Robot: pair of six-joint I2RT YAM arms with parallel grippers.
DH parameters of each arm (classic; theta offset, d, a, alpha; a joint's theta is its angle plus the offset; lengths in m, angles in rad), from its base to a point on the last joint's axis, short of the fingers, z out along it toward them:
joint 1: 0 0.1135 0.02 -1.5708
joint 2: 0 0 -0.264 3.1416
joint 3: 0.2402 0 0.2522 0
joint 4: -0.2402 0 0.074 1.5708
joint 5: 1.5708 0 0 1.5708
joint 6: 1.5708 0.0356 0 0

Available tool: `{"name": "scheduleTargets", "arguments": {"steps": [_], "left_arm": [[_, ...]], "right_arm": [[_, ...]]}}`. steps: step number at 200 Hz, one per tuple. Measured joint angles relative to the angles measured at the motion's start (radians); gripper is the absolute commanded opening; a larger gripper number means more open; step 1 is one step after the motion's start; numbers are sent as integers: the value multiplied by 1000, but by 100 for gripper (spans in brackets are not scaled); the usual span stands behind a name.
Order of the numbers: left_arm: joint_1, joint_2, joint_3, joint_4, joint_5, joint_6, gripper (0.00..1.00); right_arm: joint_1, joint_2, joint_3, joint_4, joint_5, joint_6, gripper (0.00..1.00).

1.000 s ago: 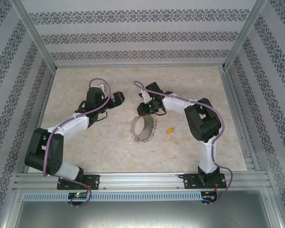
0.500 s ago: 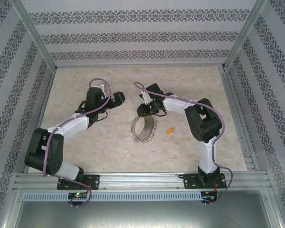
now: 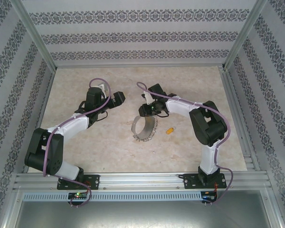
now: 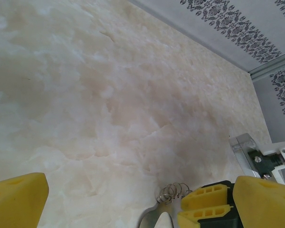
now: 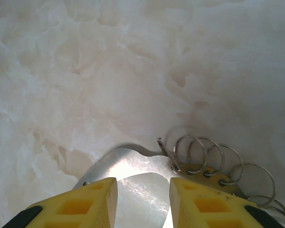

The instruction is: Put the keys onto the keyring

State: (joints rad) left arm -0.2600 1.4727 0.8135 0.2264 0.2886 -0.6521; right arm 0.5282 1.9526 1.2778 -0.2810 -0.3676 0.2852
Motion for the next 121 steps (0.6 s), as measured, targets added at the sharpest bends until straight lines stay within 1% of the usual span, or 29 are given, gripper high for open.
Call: {"name": "scheduleTargets", "arguments": {"steps": [121], "left_arm": [[0,0,0,0,11,0,100]], "right_arm": [[0,57,28,0,14,4,33]]}}
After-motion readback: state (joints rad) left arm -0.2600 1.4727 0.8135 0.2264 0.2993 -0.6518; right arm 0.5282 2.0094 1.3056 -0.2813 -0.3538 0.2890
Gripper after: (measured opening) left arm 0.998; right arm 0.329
